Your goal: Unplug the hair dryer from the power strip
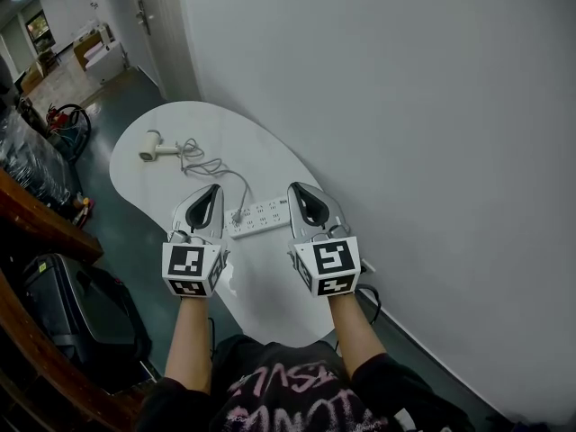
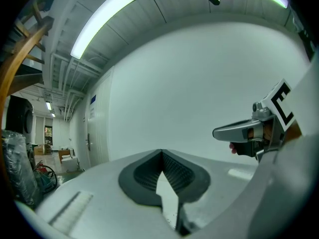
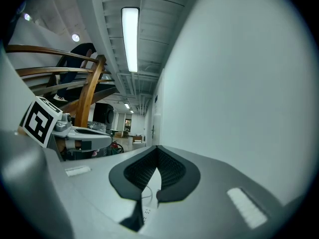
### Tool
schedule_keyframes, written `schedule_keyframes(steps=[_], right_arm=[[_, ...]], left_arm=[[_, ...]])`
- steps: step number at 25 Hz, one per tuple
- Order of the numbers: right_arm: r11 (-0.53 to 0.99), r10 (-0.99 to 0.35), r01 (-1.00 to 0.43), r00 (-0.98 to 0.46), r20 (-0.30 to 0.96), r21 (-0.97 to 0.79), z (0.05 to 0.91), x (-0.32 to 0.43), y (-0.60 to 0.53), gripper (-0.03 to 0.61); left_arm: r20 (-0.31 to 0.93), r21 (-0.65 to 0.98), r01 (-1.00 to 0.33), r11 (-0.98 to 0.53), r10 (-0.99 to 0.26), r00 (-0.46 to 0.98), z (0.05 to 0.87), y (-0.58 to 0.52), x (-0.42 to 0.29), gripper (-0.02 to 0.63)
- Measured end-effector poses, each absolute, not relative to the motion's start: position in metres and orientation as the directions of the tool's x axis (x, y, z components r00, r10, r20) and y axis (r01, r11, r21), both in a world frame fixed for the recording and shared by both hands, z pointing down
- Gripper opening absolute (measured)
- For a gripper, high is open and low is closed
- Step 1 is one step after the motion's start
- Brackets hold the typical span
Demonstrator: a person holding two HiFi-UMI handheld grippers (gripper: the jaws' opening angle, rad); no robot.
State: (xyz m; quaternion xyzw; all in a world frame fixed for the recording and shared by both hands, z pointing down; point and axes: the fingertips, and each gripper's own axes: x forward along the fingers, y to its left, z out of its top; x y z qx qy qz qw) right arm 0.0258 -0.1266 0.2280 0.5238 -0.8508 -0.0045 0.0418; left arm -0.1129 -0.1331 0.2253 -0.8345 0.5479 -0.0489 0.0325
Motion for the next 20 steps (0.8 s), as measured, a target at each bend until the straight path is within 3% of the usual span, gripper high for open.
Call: schedule_keyframes(steps=[20], right_arm=[[0.483, -0.875, -0.874, -0.48, 0.063, 0.052, 0.227, 0.017, -0.115, 0.02]], left_arm=[[0.064, -0.114, -0.926, -0.36, -0.933, 0.354, 0.23, -0.111, -0.125, 0.006]])
